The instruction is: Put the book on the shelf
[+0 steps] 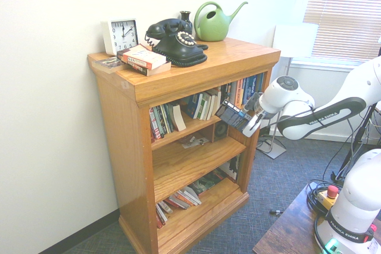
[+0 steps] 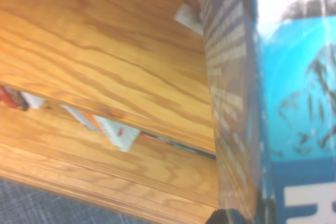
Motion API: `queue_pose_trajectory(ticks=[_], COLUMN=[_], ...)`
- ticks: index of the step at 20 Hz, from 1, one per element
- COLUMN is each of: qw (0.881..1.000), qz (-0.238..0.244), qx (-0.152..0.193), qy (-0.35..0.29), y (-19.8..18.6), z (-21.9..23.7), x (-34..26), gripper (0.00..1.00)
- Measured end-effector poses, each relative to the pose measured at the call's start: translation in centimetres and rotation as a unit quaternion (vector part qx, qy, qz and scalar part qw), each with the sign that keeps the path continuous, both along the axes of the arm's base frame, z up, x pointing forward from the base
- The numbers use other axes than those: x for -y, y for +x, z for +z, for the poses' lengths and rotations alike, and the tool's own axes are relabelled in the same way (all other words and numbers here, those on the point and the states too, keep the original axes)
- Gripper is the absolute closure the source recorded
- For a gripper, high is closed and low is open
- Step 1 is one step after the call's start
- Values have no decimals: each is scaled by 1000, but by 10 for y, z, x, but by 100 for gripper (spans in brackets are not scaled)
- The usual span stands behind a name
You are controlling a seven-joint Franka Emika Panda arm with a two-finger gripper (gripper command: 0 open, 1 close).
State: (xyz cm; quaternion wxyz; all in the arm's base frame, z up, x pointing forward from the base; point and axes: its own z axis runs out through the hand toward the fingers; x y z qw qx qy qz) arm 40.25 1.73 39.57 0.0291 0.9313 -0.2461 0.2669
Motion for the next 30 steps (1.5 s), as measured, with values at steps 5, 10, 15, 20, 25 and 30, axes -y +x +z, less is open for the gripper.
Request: queue_pose_trajectory(ticks=[5,10,15,20,25,30], qw=[1000,999,999,998,995,995], qz=[23,31,22,9,-19,-26], qx=[10,26,33,33,24,-9], qy=[-7,-3,22,53,91,93], y=[4,17,34,44,65,78], z=[5,17,25,29,32,34], x=[-28,-54,-67,-76,-72,-79], gripper=[100,100,100,100,100,100])
